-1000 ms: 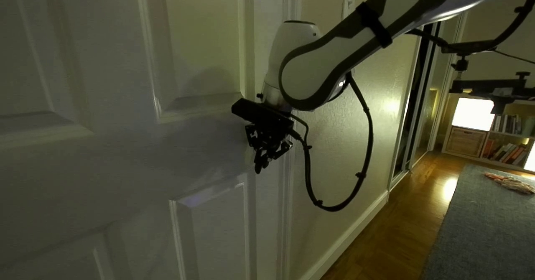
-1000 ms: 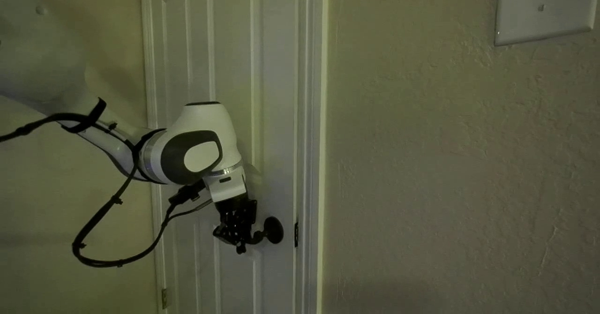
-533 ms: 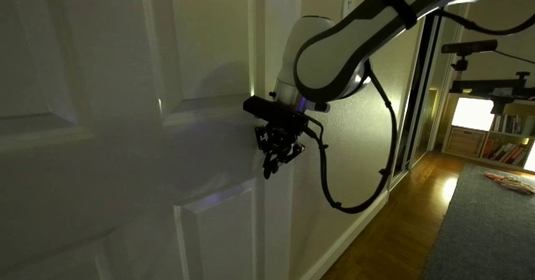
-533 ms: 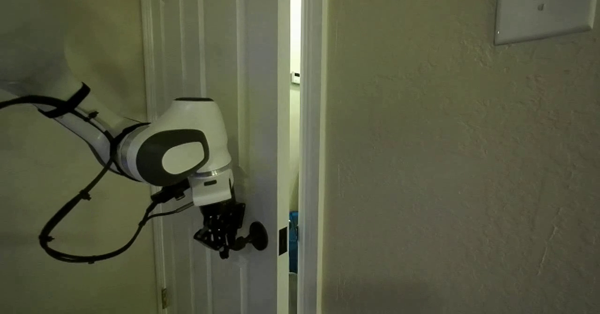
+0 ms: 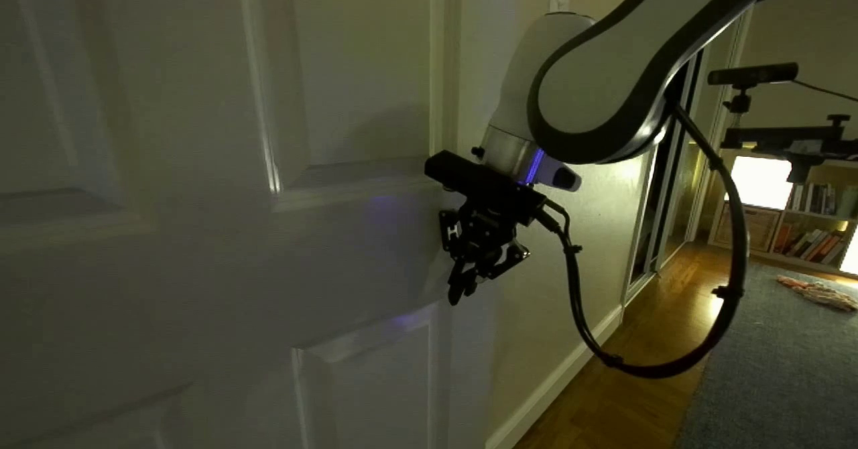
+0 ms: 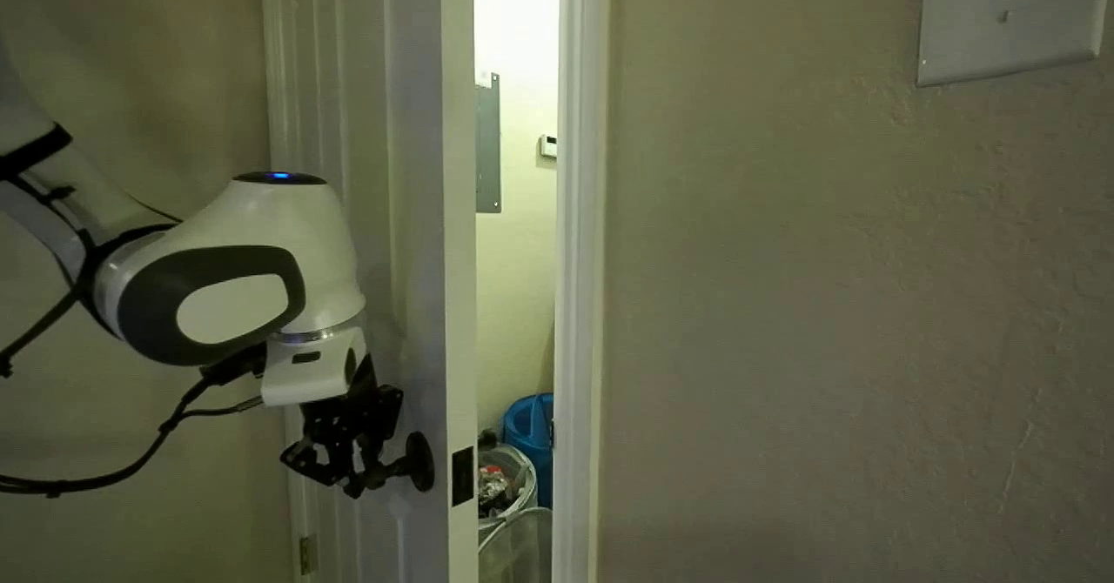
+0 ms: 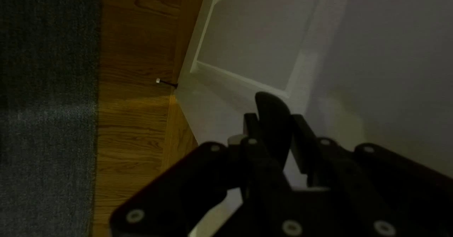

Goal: Open the white door

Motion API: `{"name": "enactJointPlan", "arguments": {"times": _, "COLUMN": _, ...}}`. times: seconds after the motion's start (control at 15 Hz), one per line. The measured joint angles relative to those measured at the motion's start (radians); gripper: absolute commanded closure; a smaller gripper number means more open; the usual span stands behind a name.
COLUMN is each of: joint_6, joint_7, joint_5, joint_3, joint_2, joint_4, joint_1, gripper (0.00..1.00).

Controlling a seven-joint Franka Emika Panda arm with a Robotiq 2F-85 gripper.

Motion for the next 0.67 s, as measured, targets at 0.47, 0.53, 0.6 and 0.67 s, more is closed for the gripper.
{"name": "enactJointPlan", "arguments": {"times": 0.47, "joint_6": 0.095, "joint_7": -0.044, "joint_5": 0.116, "joint_3": 0.105, "joint_2": -0.088, "joint_4": -0.156, "joint_1": -0.069, "gripper": 0.89}}
{"name": "enactJointPlan", "arguments": {"times": 0.53, "joint_6": 0.108, "joint_7": -0.056, "joint_5": 0.139, "joint_3": 0.123, "joint_2": -0.098, "joint_4": -0.175, "joint_1": -0.081, "gripper": 0.89}}
{"name": "enactJointPlan", "arguments": {"times": 0.6, "joint_6": 0.120, "joint_7": -0.064, "joint_5": 0.159, "joint_3": 0.136, "joint_2": -0.110, "joint_4": -0.195, "joint_1": -0.088, "gripper": 0.89}}
{"name": "enactJointPlan", "arguments": {"times": 0.67, "joint_6": 0.134, "joint_7": -0.067, "joint_5": 0.174, "joint_3": 0.146, "joint_2": -0.121, "joint_4": -0.215, "joint_1": -0.090, "gripper": 0.89}}
